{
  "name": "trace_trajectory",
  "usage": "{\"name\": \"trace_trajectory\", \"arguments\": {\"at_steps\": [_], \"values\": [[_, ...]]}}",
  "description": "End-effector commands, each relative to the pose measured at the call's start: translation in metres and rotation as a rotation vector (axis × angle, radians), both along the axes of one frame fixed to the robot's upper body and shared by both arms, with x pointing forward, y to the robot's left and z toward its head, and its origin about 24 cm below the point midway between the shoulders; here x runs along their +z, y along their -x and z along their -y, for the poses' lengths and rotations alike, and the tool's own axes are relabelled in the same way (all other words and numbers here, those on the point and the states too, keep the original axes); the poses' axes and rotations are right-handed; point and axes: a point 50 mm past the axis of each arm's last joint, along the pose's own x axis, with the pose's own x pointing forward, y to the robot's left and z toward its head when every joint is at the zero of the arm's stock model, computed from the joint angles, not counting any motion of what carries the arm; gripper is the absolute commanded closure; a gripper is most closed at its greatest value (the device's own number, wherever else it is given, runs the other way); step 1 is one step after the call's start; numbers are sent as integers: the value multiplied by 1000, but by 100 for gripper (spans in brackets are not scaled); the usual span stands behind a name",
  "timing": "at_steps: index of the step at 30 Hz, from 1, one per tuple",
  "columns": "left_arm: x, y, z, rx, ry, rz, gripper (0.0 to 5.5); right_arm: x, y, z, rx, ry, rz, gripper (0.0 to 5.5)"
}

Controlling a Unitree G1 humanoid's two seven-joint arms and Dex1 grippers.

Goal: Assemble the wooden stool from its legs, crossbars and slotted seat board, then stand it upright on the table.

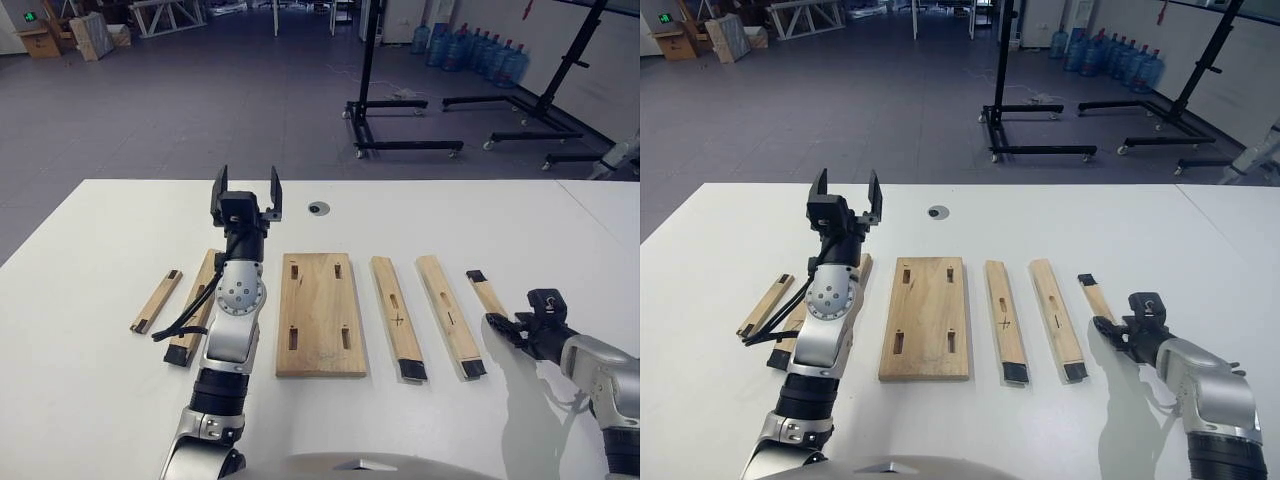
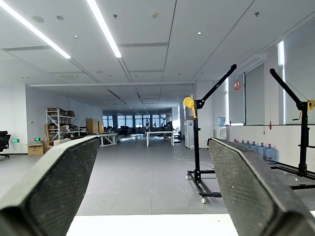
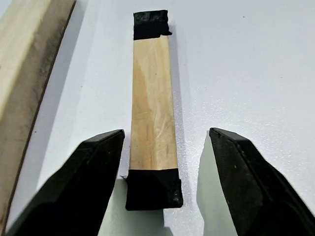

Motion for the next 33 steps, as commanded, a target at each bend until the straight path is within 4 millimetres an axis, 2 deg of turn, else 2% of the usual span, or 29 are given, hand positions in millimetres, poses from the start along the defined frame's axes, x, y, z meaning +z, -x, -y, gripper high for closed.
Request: {"name": "trace_trajectory", "arguments": {"at_steps": [1,8,10,12,15,17,19,20,22,24,27,29,31,33], "values": [[-3,2,4,3,26,-23,147,-32,22,-13,2,-81,-184,300],[-3,0,3,0,20,-28,147,-38,21,-17,-1,-72,-192,407],[-4,-1,3,-4,17,-31,147,-38,11,-21,-15,-75,-148,420],[-5,-2,4,-13,18,-41,147,-31,-7,-23,-40,-42,-36,420],[-6,-3,4,-29,30,-53,147,-8,-40,-19,-78,85,213,420],[-5,-5,5,-47,36,-56,147,16,-63,-20,-56,165,390,420],[-5,-8,5,-85,105,-71,147,48,-87,-30,-5,225,590,420],[-5,-10,4,-106,143,-83,147,62,-95,-37,30,245,681,421],[-8,-14,4,-173,271,-133,147,87,-110,-65,141,214,835,421],[-1,-15,-4,-220,377,-88,147,102,-117,-105,350,214,958,421],[1,-17,-3,-371,508,-101,147,100,-114,-155,561,161,1034,421],[2,-16,10,-591,622,-144,147,92,-110,-185,685,130,1061,421],[4,-13,19,-757,677,-181,147,88,-105,-204,743,110,1088,421],[4,-15,14,-787,761,-189,147,87,-101,-217,786,94,1107,421]]}}
